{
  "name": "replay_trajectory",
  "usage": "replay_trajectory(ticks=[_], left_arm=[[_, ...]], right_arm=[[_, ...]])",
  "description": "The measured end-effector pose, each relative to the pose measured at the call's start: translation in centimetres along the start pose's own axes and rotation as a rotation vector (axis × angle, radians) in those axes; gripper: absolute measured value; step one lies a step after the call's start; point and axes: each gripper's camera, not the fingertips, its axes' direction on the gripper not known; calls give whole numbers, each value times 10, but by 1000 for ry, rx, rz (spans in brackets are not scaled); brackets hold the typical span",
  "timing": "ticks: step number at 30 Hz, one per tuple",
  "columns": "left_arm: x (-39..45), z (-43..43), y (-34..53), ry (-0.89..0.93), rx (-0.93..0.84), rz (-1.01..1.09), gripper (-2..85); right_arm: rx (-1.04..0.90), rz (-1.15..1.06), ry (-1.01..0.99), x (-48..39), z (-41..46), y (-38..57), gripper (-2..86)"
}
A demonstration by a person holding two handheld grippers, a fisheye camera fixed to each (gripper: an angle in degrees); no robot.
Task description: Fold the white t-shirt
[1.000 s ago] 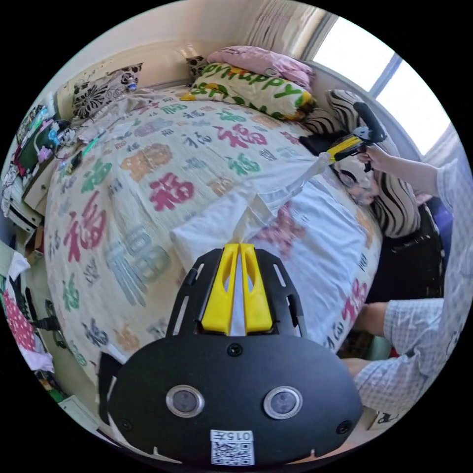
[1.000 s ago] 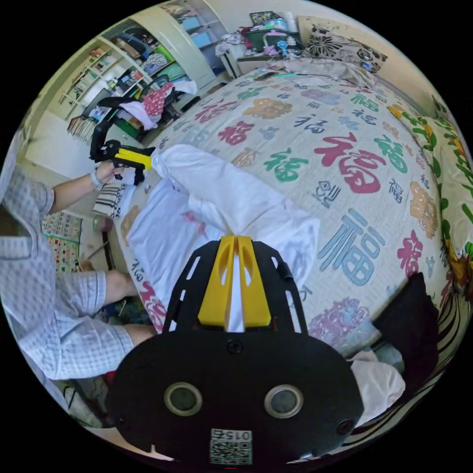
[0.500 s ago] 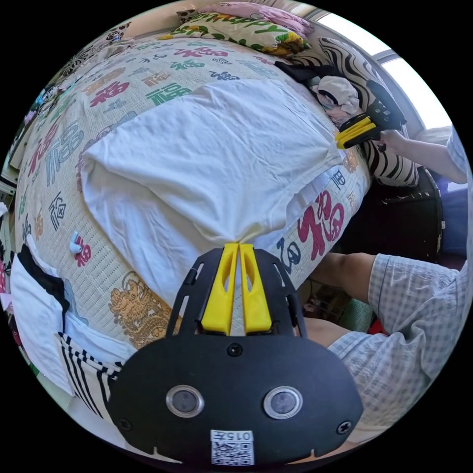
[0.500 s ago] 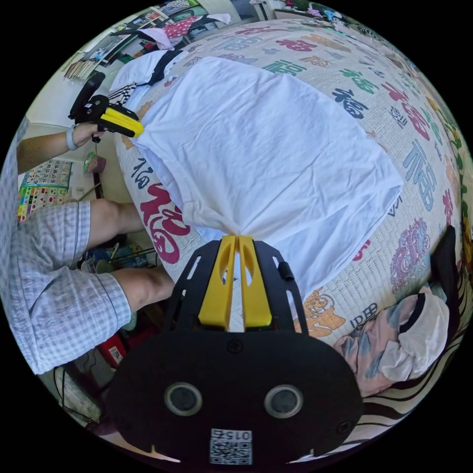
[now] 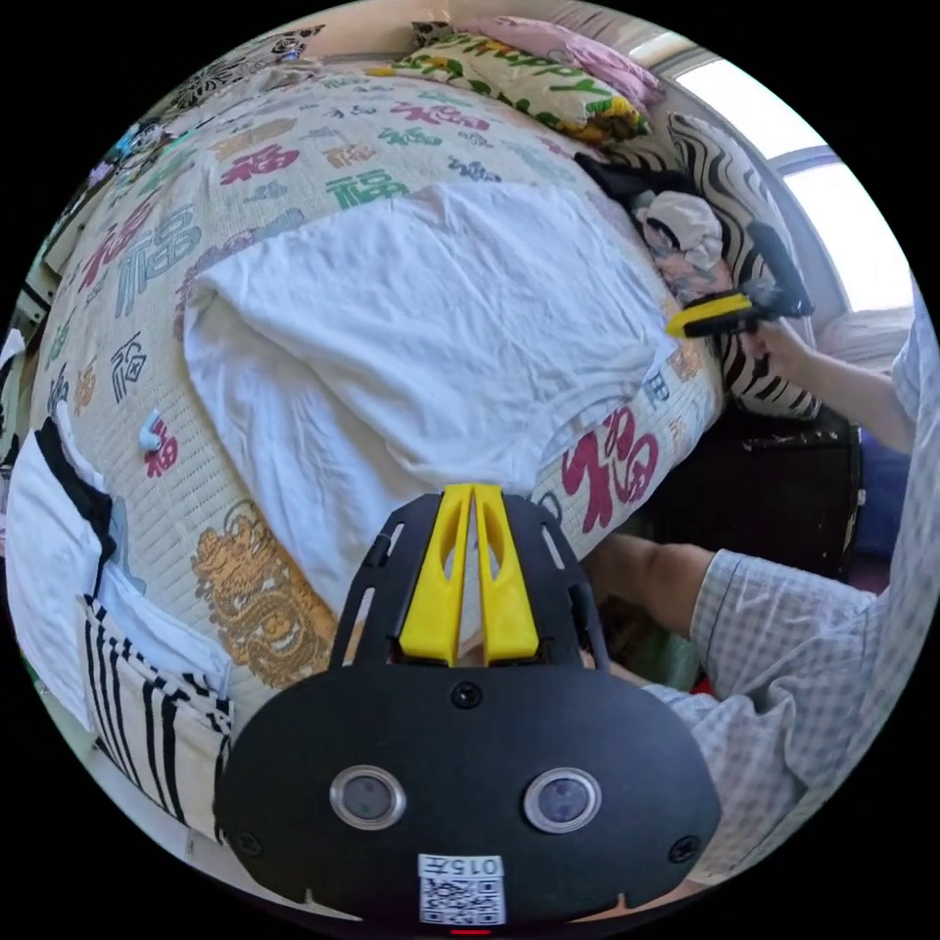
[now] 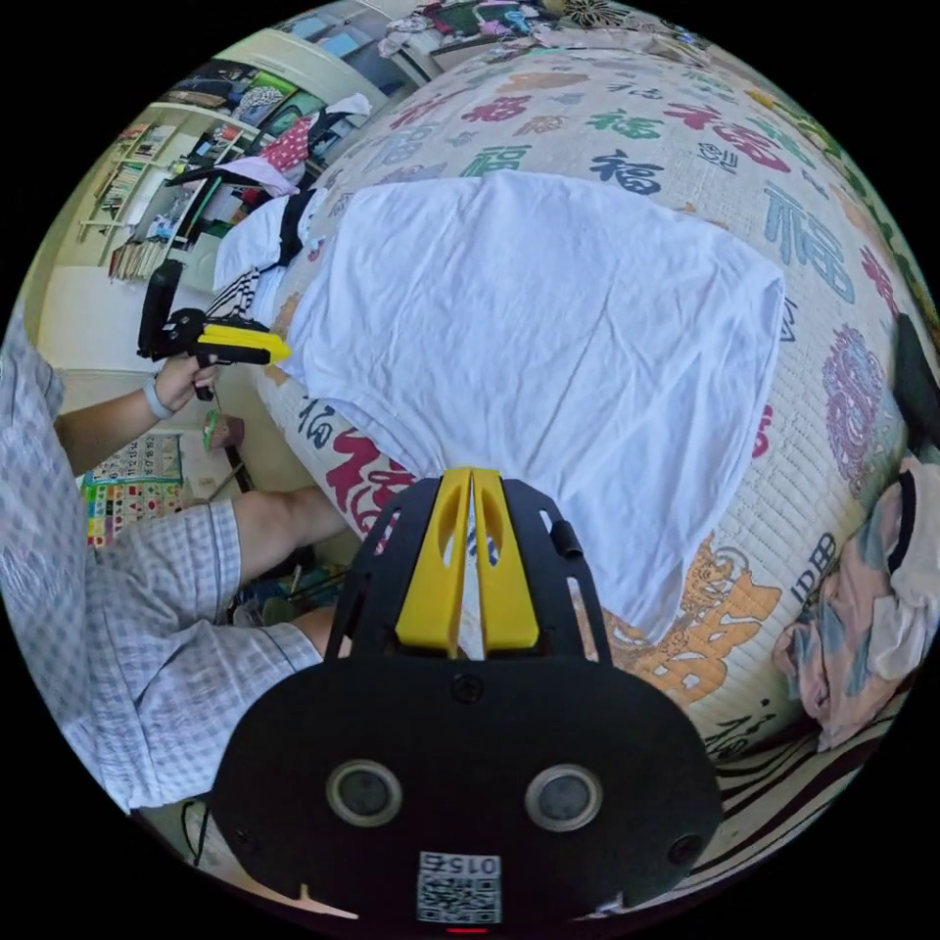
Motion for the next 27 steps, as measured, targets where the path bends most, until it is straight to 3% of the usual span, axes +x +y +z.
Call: replay_trajectory(ticks=[4, 7, 10, 14, 20, 24, 27], left_arm=[[-1, 22, -20, 95, 23, -15, -6], [-10, 48, -11, 44, -84, -71, -7], [-21, 52, 12, 63, -95, -111, -5], [-50, 21, 26, 103, -8, -206, 12], [-160, -35, 4, 67, 287, -464, 94], [-225, -26, -26, 153, 334, -591, 94], [-243, -9, -40, 204, 269, -635, 55]], right_arm=[[-74, -38, -34, -12, 39, -28, -5], [-213, -14, 18, -9, 68, -31, -5], [-216, 70, -41, 3, 67, -28, -4], [-40, 184, -103, 34, 21, -36, 5], [228, 410, 24, 122, -42, -90, 81], [250, 503, -12, 161, -44, -128, 90], [151, 511, -81, 170, -24, -158, 65]])
